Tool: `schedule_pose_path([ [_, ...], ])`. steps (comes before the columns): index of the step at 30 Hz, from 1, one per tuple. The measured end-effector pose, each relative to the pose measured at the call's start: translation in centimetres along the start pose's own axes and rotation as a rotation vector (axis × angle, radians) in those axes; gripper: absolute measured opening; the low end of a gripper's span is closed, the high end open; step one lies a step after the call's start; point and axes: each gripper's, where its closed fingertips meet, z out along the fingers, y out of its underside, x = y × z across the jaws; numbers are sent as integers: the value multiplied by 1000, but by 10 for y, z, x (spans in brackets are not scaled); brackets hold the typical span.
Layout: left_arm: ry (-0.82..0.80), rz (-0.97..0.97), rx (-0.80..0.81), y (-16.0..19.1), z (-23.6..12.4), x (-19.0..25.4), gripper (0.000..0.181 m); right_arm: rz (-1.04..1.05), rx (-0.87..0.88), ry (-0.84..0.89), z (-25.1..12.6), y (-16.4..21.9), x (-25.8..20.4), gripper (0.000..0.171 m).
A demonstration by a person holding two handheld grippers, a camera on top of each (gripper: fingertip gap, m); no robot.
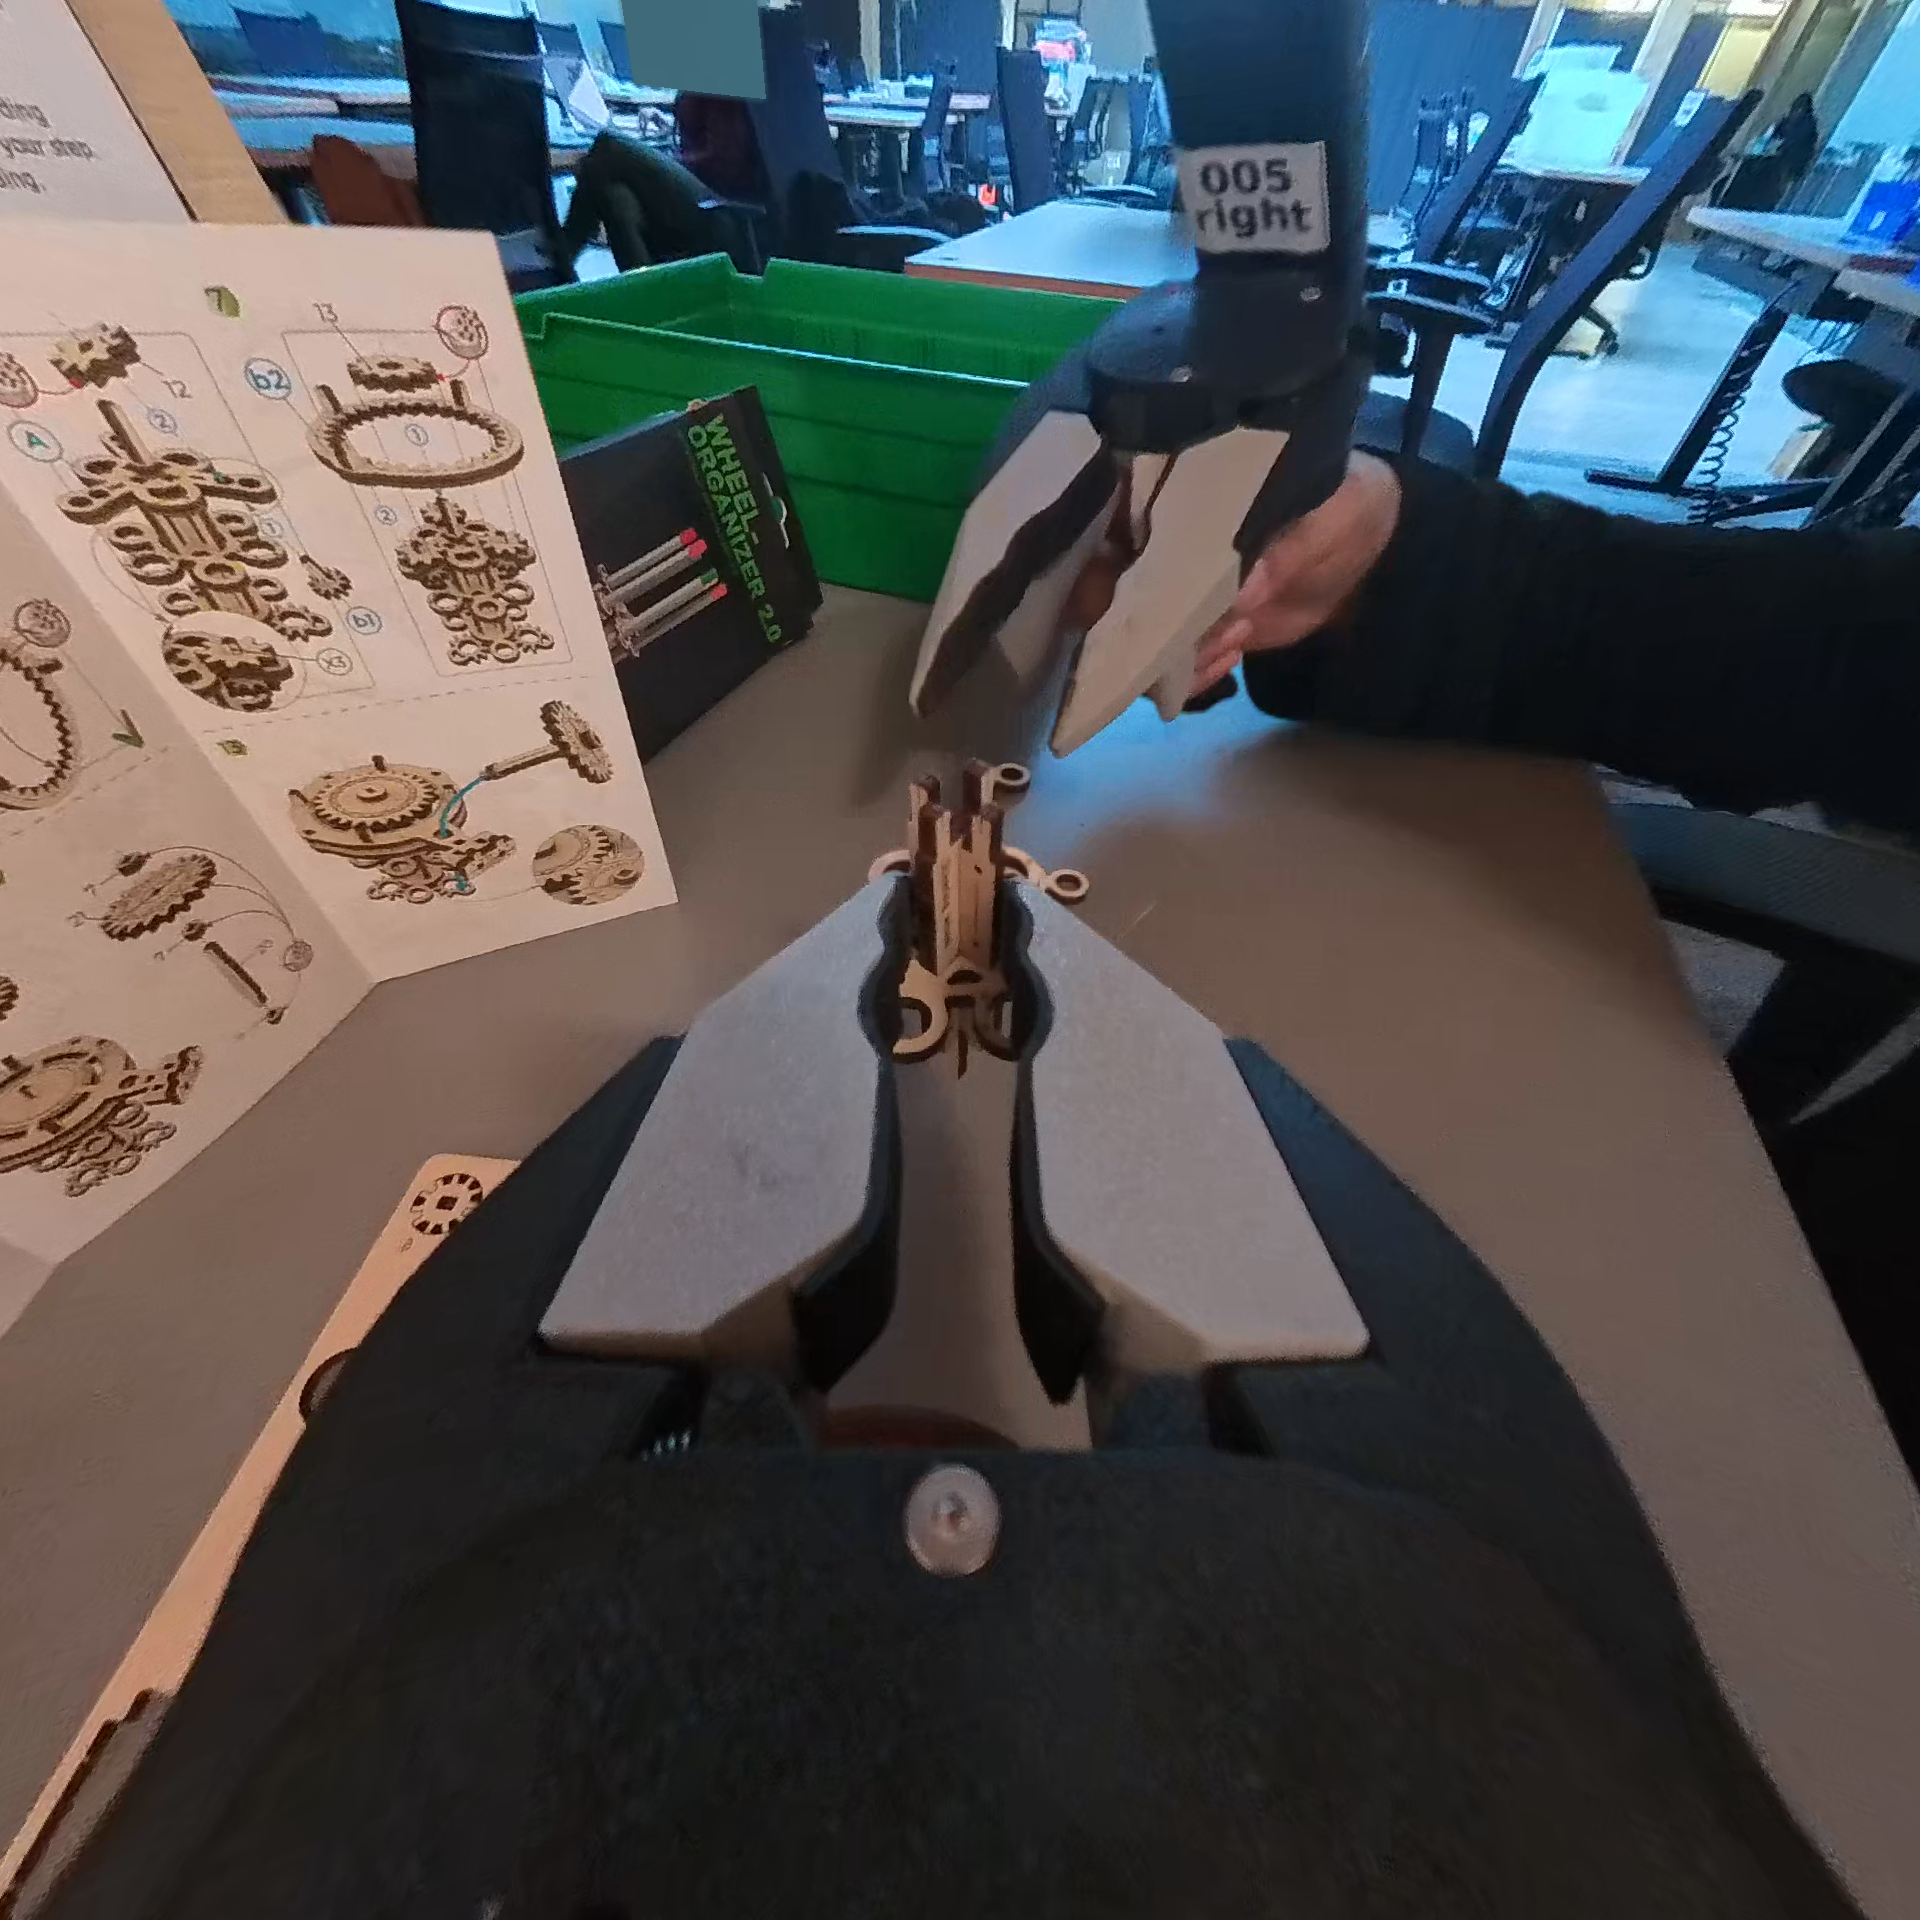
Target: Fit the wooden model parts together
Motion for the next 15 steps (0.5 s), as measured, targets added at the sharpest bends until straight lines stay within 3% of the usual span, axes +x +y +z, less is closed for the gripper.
schedule_pose_path([
  [10, -45, 75, -114, 20, 8, -2, 13, -140, -338, 107, -16, 54, 17, 37],
  [15, -52, 70, -141, 23, 10, -2, 13, -153, -400, 93, -15, 66, 12, 45],
])
